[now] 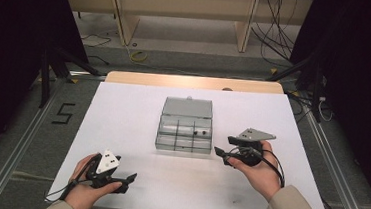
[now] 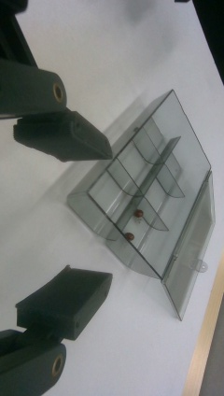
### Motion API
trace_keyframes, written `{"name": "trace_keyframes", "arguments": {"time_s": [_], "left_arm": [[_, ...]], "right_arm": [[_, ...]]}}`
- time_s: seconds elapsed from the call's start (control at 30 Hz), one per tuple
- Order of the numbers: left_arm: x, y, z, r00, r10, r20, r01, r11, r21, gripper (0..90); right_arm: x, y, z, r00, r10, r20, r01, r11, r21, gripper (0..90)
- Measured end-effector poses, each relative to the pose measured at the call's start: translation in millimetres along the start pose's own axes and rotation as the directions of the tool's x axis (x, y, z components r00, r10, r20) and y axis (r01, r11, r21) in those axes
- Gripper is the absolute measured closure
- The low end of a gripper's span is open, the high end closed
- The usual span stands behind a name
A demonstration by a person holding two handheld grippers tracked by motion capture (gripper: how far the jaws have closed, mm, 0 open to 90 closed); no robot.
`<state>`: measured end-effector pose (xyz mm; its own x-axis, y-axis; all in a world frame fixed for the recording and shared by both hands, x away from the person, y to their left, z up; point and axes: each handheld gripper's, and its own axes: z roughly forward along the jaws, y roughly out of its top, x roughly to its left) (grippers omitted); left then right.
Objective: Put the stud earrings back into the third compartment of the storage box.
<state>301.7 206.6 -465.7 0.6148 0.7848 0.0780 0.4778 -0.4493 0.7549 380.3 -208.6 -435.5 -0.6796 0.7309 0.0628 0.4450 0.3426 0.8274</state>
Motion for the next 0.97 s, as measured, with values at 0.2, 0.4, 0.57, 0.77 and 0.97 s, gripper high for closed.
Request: {"name": "trace_keyframes", "arguments": {"time_s": [0.2, 0.4, 0.57, 0.77, 0.97], "left_arm": [[0.1, -0.1, -0.5, 1.0000, 0.001, -0.004, -0.001, 1.0000, 0.000, 19.9], [0.1, -0.2, -0.3, 1.0000, 0.005, -0.007, -0.005, 1.0000, 0.001, 20.0], [0.2, 0.0, -1.0, 1.0000, 0.002, -0.008, -0.002, 1.0000, 0.001, 20.2], [-0.5, 0.3, -1.4, 1.0000, 0.001, -0.008, -0.001, 1.0000, 0.000, 20.1], [0.2, 0.3, -1.3, 1.0000, 0.002, -0.009, -0.002, 1.0000, 0.000, 20.2]], "right_arm": [[4.4, -12.6, -14.0, 0.9997, -0.022, -0.012, 0.021, 1.000, -0.021, 33.2], [8.9, -21.3, -31.6, 0.9993, -0.036, -0.007, 0.036, 0.998, -0.044, 32.7], [11.7, -31.3, -42.9, 0.9991, -0.044, -0.001, 0.043, 0.998, -0.042, 32.3], [15.6, -33.9, -47.1, 0.9986, -0.053, -0.001, 0.053, 0.997, -0.049, 31.1], [14.5, -35.9, -48.3, 0.9991, -0.043, 0.003, 0.043, 0.998, -0.045, 30.1]]}}
